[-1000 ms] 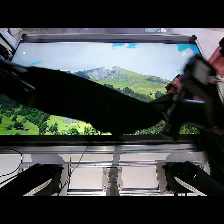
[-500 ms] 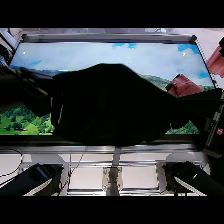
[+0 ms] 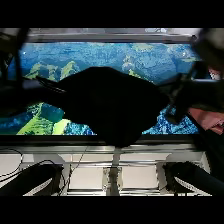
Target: Fold the clothes and pants, and hang the long-sleeved shirts on hangers.
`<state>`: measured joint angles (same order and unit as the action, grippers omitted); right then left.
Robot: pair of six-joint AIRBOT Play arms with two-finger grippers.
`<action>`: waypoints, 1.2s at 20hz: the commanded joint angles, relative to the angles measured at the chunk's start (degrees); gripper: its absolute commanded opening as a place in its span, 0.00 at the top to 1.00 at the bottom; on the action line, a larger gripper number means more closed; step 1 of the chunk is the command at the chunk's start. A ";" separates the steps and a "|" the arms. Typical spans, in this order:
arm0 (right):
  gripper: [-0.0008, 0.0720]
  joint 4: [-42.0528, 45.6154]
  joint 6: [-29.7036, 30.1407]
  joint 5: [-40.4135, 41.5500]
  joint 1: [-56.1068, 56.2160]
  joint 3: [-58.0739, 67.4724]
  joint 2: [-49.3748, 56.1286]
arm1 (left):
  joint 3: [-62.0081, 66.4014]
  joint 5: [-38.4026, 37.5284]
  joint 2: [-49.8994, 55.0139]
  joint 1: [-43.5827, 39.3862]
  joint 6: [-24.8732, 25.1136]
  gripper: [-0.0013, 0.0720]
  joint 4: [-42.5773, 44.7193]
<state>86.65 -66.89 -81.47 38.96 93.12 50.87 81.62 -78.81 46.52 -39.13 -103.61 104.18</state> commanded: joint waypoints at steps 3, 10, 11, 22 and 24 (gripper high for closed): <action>0.97 9.01 0.15 9.16 -0.39 0.09 10.58 | -10.56 10.32 0.33 7.89 -0.52 0.92 9.62; 0.97 5.88 0.31 25.70 -10.45 0.07 24.15 | -20.00 30.29 3.96 19.39 5.42 0.92 10.25; 0.97 5.42 0.61 27.80 -10.54 0.07 26.32 | -20.63 31.19 6.12 20.44 6.49 0.92 10.25; 0.97 9.68 -1.70 51.17 -13.46 2.45 36.68 | -17.05 53.09 19.30 27.06 4.37 0.92 10.23; 0.97 9.66 -2.45 47.19 -15.13 6.25 36.65 | -13.70 53.07 18.08 26.53 4.35 0.92 9.27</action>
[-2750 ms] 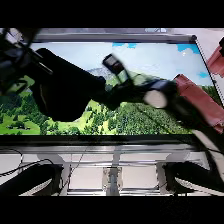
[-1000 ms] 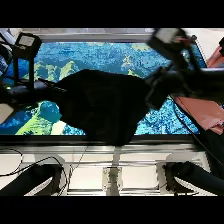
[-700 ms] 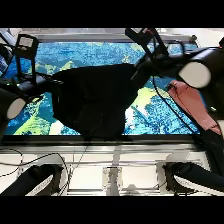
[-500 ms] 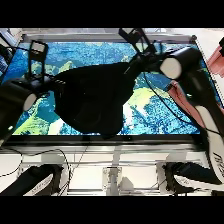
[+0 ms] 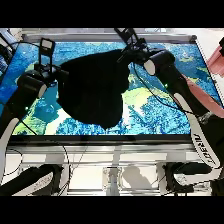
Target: Fold the clothes and pants, and hang the long-sleeved shirts on hangers.
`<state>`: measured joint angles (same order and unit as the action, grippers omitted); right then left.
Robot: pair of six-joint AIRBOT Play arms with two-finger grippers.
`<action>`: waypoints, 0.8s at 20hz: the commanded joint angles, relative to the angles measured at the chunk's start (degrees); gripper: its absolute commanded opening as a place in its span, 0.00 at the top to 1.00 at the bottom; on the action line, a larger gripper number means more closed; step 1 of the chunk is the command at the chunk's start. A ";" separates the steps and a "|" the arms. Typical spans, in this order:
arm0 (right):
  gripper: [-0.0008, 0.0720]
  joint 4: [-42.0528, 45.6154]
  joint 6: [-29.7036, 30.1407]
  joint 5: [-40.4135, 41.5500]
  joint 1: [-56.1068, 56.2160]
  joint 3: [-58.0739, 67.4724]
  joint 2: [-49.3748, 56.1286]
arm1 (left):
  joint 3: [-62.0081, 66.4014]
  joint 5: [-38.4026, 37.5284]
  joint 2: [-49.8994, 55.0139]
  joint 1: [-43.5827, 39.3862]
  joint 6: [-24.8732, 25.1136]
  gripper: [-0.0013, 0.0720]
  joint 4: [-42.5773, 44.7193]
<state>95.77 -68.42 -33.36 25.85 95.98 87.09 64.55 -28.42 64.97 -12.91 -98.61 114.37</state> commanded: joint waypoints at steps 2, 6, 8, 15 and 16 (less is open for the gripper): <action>0.97 0.94 -0.66 -6.21 -2.67 8.24 -0.09 | 6.25 2.62 -2.91 -1.46 -0.66 0.92 -2.58; 0.97 0.79 3.82 -19.89 -2.60 17.64 -6.25 | 9.49 -1.86 -11.34 -8.55 -3.04 0.92 -2.58; 0.97 0.74 6.64 -28.98 -2.60 20.61 -11.21 | 9.53 -4.39 -16.28 -13.25 -6.62 0.92 -3.63; 0.97 -6.95 6.62 -48.11 -2.60 20.68 -28.65 | 9.53 -6.38 -23.87 -26.58 -16.94 0.92 -23.30; 0.97 -7.52 6.54 -49.09 -2.60 20.68 -30.75 | 9.53 -6.49 -24.09 -27.04 -16.90 0.92 -28.13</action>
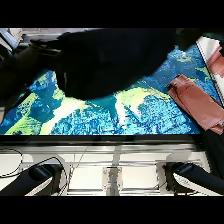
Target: Fold the clothes and pants, and hang the long-sleeved shirts on hangers.
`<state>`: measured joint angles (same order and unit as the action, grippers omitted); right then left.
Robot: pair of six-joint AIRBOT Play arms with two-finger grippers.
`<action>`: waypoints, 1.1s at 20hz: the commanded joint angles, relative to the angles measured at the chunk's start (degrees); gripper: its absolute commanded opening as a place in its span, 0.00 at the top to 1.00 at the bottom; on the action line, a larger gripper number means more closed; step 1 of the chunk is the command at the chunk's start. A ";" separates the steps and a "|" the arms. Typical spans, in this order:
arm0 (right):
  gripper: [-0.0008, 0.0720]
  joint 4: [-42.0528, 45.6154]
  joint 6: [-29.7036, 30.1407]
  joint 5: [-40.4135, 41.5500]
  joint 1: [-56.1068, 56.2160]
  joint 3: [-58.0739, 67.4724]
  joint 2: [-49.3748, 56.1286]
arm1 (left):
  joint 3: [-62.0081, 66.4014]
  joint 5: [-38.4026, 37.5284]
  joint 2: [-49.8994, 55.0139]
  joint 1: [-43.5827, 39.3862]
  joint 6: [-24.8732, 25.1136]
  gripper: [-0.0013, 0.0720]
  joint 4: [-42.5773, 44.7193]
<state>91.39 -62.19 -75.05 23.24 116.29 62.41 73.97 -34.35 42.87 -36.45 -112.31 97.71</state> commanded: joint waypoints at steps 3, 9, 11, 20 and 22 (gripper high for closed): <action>0.97 -3.63 0.24 -15.54 0.00 0.35 -8.55 | 0.09 -5.77 -1.97 -3.39 -3.21 0.92 -16.04; 0.97 -2.89 0.48 -21.40 -0.07 -4.52 1.46 | -4.24 -25.38 0.26 0.09 -3.21 0.92 -5.11; 0.97 -2.93 1.38 -21.11 -0.07 -6.05 7.98 | -9.68 -25.62 0.31 1.77 -3.17 0.92 -2.19; 0.97 -2.56 1.90 7.93 -0.07 -7.02 26.99 | -25.86 -4.61 7.56 13.51 5.25 0.92 16.46; 0.97 -2.64 1.86 7.96 -0.07 -7.02 29.22 | -25.86 -3.30 12.76 14.71 10.23 0.92 16.48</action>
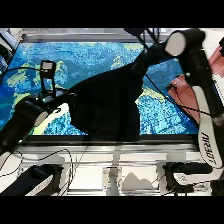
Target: Fold the clothes and pants, and hang the long-sleeved shirts on hangers.
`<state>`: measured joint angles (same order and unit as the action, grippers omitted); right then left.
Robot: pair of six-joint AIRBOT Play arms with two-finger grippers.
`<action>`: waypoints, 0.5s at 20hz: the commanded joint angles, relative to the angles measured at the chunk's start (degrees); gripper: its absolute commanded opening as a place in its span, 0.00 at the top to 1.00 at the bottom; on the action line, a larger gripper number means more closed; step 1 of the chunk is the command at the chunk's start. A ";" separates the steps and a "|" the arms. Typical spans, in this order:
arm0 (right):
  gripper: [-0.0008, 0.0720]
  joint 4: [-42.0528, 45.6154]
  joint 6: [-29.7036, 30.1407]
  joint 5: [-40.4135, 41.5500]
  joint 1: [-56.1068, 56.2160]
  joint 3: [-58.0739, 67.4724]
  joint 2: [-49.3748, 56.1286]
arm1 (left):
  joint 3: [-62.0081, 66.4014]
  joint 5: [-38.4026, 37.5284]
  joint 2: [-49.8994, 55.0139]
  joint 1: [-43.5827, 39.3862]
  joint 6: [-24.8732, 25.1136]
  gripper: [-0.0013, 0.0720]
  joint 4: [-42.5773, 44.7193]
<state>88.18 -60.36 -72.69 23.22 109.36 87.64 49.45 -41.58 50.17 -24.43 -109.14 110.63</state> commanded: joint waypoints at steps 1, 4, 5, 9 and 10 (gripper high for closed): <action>0.97 0.57 0.02 4.13 -0.04 -0.11 4.96 | -1.33 3.87 7.78 2.73 9.60 0.92 3.54; 0.97 0.55 0.04 -2.60 -0.04 -1.22 6.12 | -1.33 3.67 11.26 2.67 14.25 0.92 3.37; 0.97 0.55 0.02 -4.55 -0.04 -2.21 6.05 | -1.33 3.34 10.99 2.67 15.61 0.92 3.34; 0.97 -0.79 -0.04 -10.25 -0.04 -9.73 3.96 | -1.33 -3.43 6.75 1.09 25.86 0.92 3.30; 0.97 -1.29 -0.13 -10.25 -0.02 -12.85 2.40 | -1.33 -5.81 5.29 0.55 27.85 0.92 3.13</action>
<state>87.94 -60.34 -79.02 23.20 101.97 91.85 48.16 -41.98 57.74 -22.92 -89.17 113.56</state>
